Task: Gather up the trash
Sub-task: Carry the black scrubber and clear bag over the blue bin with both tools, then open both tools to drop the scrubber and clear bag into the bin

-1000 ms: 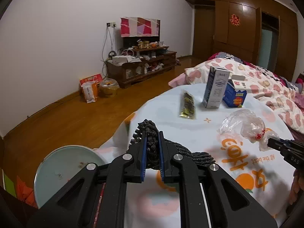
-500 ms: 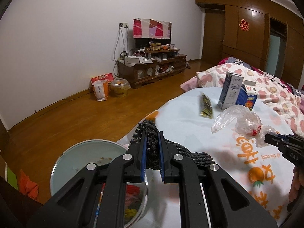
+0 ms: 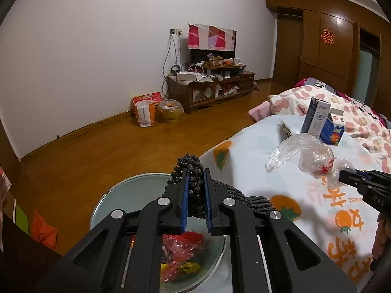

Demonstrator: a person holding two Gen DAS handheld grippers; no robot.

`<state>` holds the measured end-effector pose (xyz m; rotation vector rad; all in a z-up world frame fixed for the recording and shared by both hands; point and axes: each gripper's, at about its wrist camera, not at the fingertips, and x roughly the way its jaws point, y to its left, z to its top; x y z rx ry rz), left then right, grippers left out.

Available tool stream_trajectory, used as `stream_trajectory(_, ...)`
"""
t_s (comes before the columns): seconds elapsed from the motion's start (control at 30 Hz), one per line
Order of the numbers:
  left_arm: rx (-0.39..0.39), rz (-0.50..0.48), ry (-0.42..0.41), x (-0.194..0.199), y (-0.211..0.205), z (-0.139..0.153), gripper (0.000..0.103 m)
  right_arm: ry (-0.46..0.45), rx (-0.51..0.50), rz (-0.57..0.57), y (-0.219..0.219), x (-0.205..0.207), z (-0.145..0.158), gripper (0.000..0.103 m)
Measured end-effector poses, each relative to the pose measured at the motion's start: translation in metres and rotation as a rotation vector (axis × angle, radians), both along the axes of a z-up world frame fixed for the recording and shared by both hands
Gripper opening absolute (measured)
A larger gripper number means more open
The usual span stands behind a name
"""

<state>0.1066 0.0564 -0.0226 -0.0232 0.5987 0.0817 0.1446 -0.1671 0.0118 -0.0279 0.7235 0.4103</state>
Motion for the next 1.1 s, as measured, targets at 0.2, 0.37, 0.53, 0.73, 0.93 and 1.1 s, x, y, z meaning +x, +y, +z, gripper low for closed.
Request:
stream_trajectory(0.2,0.002,0.020,0.004,-0.004,0.011,-0.001,0.011,-0.001,-0.006,0.033,0.018,0.000,0.001,0.012)
stream_trajectory(0.37,0.008,0.040,0.009,-0.008,0.021,-0.003,0.011,0.000,-0.012,0.060,0.031,0.001,0.000,0.012)
stream_trajectory(0.53,0.010,0.060,0.016,-0.012,0.032,-0.005,0.011,0.003,-0.018,0.085,0.046,0.002,-0.002,0.012)
stream_trajectory(0.73,0.011,0.086,0.024,-0.018,0.043,-0.009,0.011,0.004,-0.030,0.118,0.065,0.000,-0.004,0.012)
stream_trajectory(0.93,0.013,0.111,0.032,-0.022,0.055,-0.014,0.011,0.004,-0.042,0.150,0.083,0.001,-0.004,0.012)
stream_trajectory(1.1,0.013,0.139,0.044,-0.025,0.068,-0.019,0.011,0.004,-0.050,0.182,0.101,0.002,-0.004,0.012)
